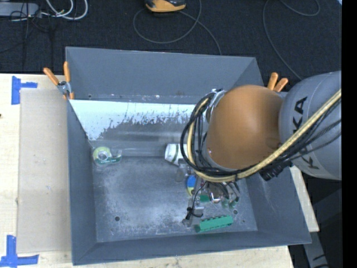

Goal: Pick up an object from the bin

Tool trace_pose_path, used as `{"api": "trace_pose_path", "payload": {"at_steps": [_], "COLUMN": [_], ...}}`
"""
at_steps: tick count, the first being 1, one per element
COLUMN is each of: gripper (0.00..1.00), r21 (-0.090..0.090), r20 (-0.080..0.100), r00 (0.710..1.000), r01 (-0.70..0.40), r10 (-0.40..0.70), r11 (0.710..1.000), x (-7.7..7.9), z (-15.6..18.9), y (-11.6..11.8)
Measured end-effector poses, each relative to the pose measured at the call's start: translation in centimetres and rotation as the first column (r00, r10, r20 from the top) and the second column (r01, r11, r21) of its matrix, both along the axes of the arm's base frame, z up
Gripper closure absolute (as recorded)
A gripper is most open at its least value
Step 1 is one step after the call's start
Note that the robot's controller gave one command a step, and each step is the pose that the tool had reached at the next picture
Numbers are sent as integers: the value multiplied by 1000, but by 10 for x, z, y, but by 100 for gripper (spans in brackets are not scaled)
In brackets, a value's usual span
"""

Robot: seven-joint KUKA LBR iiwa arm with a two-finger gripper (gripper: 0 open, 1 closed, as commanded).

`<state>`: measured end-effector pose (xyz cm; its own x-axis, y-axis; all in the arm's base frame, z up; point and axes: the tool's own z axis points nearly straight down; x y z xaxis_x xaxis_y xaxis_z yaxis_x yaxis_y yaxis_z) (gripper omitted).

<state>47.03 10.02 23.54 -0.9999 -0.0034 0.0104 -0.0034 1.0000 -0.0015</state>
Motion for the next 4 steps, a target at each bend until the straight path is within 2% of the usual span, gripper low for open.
{"api": "trace_pose_path", "payload": {"at_steps": [1, 2, 3, 4], "gripper": [0, 100, 0, 0], "r21": [1, 6, 6, 7], "r20": [8, -9, -3, -3], "r00": [1000, 909, 910, 910], "r01": [4, -416, -415, -415], "r10": [-4, 416, 415, 415], "r11": [1000, 910, 910, 910], "x": [2, 10, 11, 11], "z": [4, -100, -98, -98], "y": [-1, -55, -53, -53]}}
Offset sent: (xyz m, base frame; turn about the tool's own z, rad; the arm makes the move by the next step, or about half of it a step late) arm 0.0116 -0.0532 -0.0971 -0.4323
